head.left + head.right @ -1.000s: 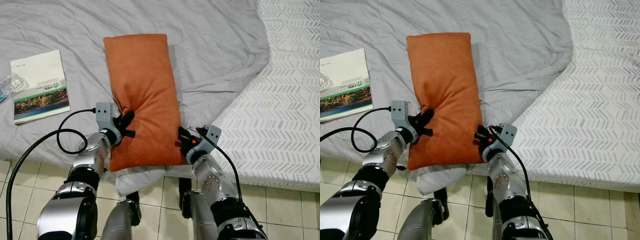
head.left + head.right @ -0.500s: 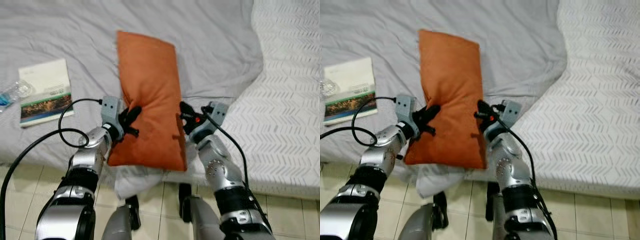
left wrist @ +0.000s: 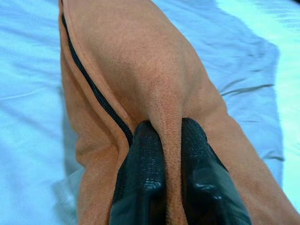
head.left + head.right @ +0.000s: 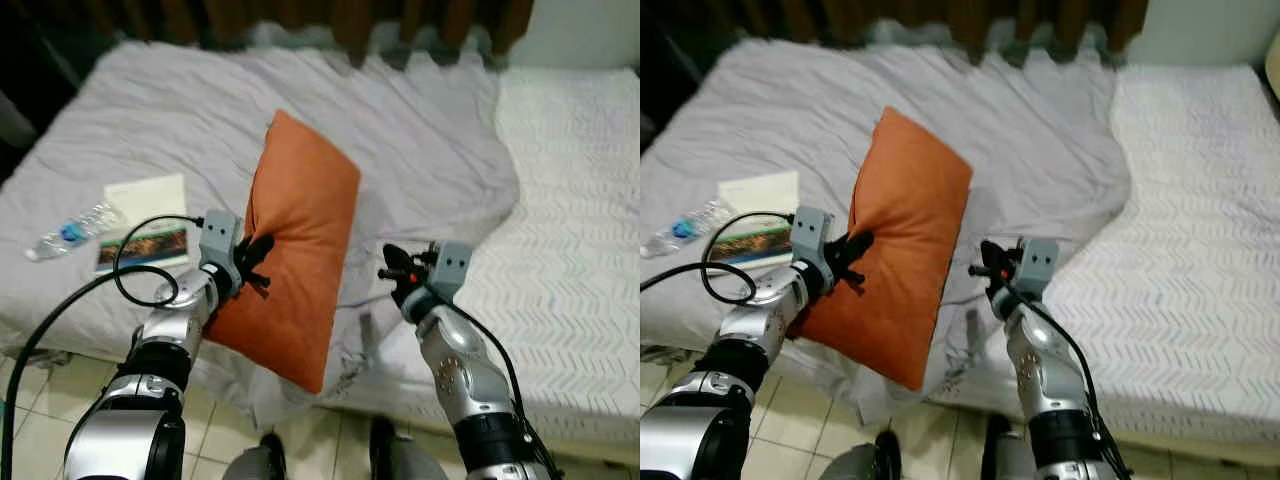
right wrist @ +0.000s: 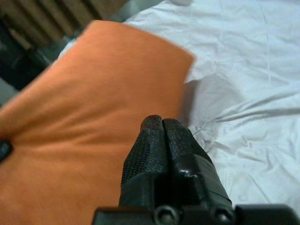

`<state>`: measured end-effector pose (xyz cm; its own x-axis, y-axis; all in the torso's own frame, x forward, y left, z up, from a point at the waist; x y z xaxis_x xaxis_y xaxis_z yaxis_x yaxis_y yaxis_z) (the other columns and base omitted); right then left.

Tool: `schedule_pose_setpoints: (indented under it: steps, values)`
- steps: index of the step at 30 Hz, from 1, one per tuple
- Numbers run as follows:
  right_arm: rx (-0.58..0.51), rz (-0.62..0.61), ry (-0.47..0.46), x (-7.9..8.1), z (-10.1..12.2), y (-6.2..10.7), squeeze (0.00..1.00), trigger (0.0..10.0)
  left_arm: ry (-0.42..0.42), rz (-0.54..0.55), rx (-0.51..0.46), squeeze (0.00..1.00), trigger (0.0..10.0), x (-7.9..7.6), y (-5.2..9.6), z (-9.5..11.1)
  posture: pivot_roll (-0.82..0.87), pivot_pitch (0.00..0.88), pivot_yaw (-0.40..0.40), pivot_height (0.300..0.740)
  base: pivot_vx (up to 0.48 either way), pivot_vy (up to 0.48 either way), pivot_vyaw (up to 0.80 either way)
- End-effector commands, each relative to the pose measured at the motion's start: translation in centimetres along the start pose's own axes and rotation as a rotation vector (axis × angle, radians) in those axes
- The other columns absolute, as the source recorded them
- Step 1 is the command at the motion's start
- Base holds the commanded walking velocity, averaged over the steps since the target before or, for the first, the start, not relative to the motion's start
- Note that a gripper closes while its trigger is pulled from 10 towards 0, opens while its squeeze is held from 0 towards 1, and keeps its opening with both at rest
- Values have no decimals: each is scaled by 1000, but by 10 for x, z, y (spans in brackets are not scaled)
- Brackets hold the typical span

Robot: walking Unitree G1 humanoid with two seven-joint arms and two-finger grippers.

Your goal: Clean up the room

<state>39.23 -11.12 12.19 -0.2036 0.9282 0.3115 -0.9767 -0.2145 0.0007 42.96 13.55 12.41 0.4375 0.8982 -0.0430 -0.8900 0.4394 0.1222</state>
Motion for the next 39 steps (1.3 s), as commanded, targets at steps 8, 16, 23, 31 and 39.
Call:
schedule_pose_setpoints:
  steps: [8,16,23,31,39]
  values:
    - [37,-14,71,-5,-14,16,0,10000,-41,51,-84,0,10000,0,-4,17,-142,51,84,740,32,-39,0]
    - [72,-3,151,0,-31,34,0,10000,-54,47,-86,0,10000,0,-7,21,-168,53,91,740,323,-352,-268]
    - [76,-14,156,-4,-29,34,0,10000,-43,16,-78,0,10000,-13,-11,12,-174,64,88,740,329,-345,0]
    - [64,-23,202,-6,-27,37,0,10000,-43,-9,-67,0,10000,-17,-10,6,-180,63,84,740,317,-357,273]
    - [114,-8,290,-15,-32,50,0,10000,47,-59,-73,0,10000,-43,-13,-11,-200,78,-8,740,309,-363,-291]
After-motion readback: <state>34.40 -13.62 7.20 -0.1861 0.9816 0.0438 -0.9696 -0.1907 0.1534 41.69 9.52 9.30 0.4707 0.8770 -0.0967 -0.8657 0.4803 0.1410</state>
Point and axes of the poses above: a point about 5 cm out from each wrist's last joint towards the gripper, its own y axis pointing back from the gripper into the wrist, its own z axis along the axis of the wrist's last joint, x = y × z, the point moved 6 cm from there along -y, pointing out of the wrist towards the gripper, and after that the axes turned 1 degree about y, right-handed, at the moved point
